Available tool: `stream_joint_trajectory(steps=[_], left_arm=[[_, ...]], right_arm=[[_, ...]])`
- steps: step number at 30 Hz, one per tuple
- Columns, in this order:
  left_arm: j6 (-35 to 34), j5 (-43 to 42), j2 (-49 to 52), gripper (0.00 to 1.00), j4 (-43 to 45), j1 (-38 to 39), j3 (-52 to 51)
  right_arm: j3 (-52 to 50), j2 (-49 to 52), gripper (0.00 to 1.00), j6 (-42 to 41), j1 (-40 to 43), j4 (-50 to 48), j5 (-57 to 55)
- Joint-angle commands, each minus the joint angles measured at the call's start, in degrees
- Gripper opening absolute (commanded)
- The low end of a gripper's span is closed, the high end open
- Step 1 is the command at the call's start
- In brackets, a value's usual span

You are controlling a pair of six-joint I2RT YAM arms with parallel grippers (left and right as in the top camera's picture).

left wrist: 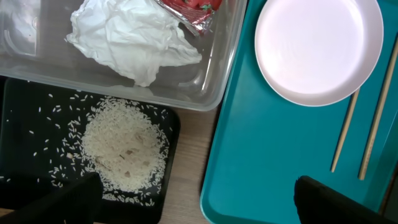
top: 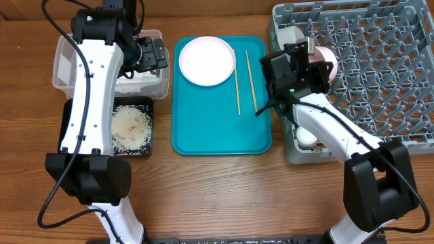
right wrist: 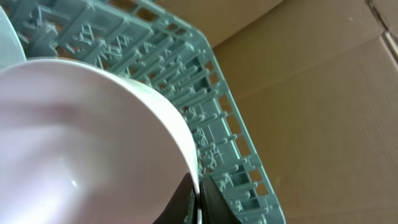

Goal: Sort waste into correct bins and load items into the dishwasher
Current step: 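Carry the pink bowl into the dish rack and release it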

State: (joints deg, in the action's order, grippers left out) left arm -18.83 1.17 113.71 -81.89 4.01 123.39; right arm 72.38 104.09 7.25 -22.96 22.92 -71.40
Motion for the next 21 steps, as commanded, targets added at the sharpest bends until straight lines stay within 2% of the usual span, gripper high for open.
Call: stream_joint_trajectory(steps=[1, 4, 15, 21], left_arm=[[0.8, 0.7, -0.2, 1.00, 0.0, -0.2, 1.3], [0.8, 0.7, -0.2, 1.00, 0.0, -0.2, 1.3], [0.8, 0.8, -0.2, 1.00, 0.0, -0.2, 1.3], [0.8, 0.8, -0.2, 1.00, 0.0, -0.2, 1.3]], right_arm=[[-0.7, -0.1, 0.04, 6.4, 0.1, -3.7, -1.7], [-0.7, -0.1, 0.04, 9.7, 0.6, -6.4, -2.1], [-0.7, -0.1, 0.04, 9.9, 1.4, -5.7, -2.0], [-0.7, -0.1, 0.04, 9.9, 1.2, -0.5, -2.0]])
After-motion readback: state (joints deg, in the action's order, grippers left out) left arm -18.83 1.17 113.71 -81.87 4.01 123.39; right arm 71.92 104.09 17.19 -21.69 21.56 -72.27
